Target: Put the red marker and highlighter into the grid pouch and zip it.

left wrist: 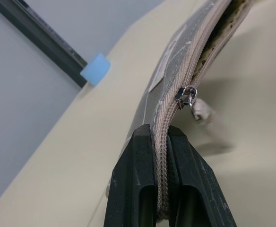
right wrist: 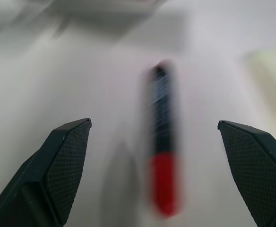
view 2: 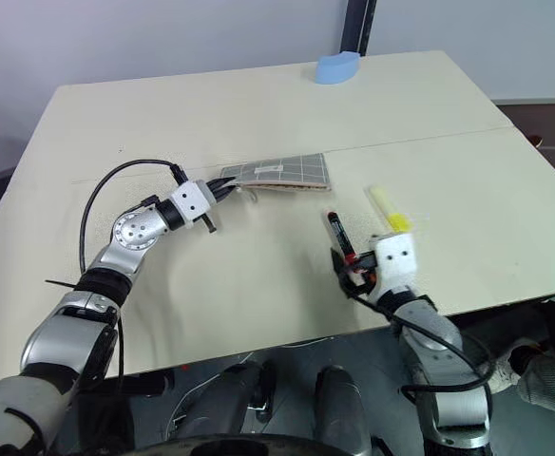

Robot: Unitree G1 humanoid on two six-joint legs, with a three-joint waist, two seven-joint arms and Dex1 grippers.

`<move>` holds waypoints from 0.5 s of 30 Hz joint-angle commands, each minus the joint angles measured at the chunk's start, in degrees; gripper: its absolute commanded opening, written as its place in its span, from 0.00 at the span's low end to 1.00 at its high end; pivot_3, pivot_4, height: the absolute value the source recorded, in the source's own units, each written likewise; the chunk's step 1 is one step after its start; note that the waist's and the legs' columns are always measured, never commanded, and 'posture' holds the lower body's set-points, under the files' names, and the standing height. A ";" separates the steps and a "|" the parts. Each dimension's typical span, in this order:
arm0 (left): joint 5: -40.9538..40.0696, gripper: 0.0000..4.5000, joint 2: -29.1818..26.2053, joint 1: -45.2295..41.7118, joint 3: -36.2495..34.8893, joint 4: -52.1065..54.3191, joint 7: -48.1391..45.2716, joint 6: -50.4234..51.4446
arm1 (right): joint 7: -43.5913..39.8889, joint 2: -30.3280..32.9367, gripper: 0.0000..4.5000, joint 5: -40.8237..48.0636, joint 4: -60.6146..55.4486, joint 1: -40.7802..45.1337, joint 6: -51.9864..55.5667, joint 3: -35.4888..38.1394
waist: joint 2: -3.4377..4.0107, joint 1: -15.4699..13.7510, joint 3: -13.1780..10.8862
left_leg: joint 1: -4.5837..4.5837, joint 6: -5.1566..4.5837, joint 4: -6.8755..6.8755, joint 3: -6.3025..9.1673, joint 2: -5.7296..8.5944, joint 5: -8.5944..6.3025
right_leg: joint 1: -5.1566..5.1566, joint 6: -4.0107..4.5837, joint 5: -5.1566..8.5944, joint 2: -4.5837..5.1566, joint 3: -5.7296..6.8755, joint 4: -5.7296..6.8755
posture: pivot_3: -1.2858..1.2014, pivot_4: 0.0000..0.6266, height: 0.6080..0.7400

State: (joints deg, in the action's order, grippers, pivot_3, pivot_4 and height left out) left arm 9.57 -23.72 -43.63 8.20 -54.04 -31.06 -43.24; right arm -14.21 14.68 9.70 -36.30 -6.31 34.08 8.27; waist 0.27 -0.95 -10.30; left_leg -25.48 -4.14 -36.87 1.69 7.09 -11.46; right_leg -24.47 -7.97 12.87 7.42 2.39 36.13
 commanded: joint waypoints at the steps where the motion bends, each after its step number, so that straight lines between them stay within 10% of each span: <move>1: 0.42 0.00 -0.38 -0.85 -0.09 0.20 0.88 -1.28 | 0.80 2.50 0.99 -0.36 1.80 3.22 -3.02 4.85 | 0.00 0.09 0.00 | 0.00 0.00 0.00 0.00 0.00 0.00 | 0.00 0.00 0.00 0.00 0.00 -0.01 | 0.52 0.24 1.00; 15: 1.54 0.00 1.14 -0.29 0.79 1.00 1.84 -1.59 | -11.26 15.17 0.99 4.67 33.87 18.83 -3.69 8.66 | -0.03 0.10 -0.02 | 0.01 -0.04 -0.01 -0.02 0.01 0.00 | 0.05 0.00 0.00 0.14 0.00 -0.03 | 0.52 0.24 1.00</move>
State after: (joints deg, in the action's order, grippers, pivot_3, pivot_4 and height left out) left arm 10.83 -22.20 -43.54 9.20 -54.47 -29.89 -44.08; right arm -23.25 28.85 12.16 -2.36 11.65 29.90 16.05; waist 0.24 -0.85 -10.32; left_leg -25.47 -4.19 -36.89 1.67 7.11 -11.46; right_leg -24.42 -7.97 12.87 7.57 2.39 36.10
